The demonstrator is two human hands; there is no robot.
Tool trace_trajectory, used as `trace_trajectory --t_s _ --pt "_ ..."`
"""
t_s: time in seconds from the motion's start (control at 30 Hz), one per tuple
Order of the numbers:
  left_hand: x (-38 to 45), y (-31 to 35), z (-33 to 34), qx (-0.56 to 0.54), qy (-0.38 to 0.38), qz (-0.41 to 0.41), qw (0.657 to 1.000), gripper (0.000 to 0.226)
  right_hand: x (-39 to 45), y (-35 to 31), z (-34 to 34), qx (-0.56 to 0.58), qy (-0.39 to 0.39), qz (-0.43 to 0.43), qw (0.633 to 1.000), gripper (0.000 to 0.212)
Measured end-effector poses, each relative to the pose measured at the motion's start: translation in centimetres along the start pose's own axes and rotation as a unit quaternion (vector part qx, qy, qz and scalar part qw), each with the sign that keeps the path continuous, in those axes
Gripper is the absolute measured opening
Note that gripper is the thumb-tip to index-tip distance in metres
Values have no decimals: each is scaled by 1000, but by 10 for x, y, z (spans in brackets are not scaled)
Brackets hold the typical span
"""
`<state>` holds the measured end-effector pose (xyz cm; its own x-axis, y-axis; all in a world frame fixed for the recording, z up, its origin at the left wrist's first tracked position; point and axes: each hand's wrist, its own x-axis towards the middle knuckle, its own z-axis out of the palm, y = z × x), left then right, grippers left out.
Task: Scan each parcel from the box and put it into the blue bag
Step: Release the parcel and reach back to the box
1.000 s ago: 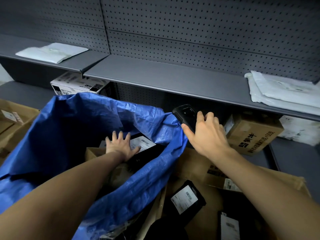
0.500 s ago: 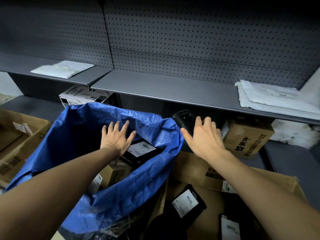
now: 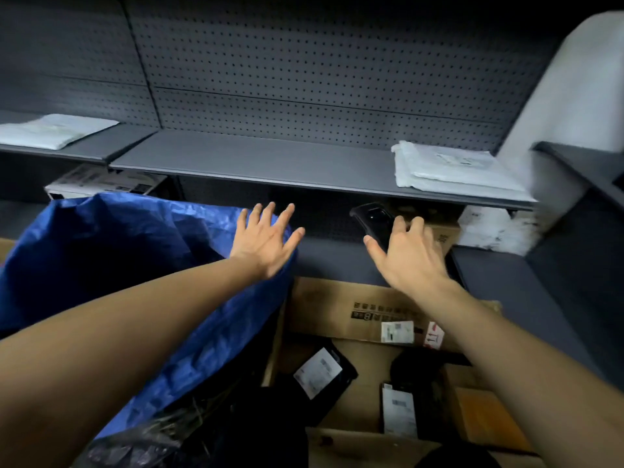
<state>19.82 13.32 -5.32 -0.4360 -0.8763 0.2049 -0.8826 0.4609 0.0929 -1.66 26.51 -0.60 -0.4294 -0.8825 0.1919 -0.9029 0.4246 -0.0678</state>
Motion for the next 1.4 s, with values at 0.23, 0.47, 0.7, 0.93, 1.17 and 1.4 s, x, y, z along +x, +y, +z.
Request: trace_trajectory --t_s 0.23,0.47,0.7,0.93,1.17,1.4 --pt "-1 82 31 -13 -17 71 997 79 -7 66 15 -2 -12 44 999 77" --pt "3 105 88 1 -80 73 994 69 2 106 57 22 -30 77 996 77" --pt "-13 105 163 22 -163 57 985 68 -4 126 127 41 -93 81 991 76" --pt "-35 100 240 37 -236 5 971 68 -9 143 196 60 -146 76 985 78" --pt "-53 96 296 51 -291 -21 955 67 -15 148 245 22 -183 53 981 79" --pt "-57 99 339 53 -313 -35 948 71 -16 149 276 20 -208 33 977 81"
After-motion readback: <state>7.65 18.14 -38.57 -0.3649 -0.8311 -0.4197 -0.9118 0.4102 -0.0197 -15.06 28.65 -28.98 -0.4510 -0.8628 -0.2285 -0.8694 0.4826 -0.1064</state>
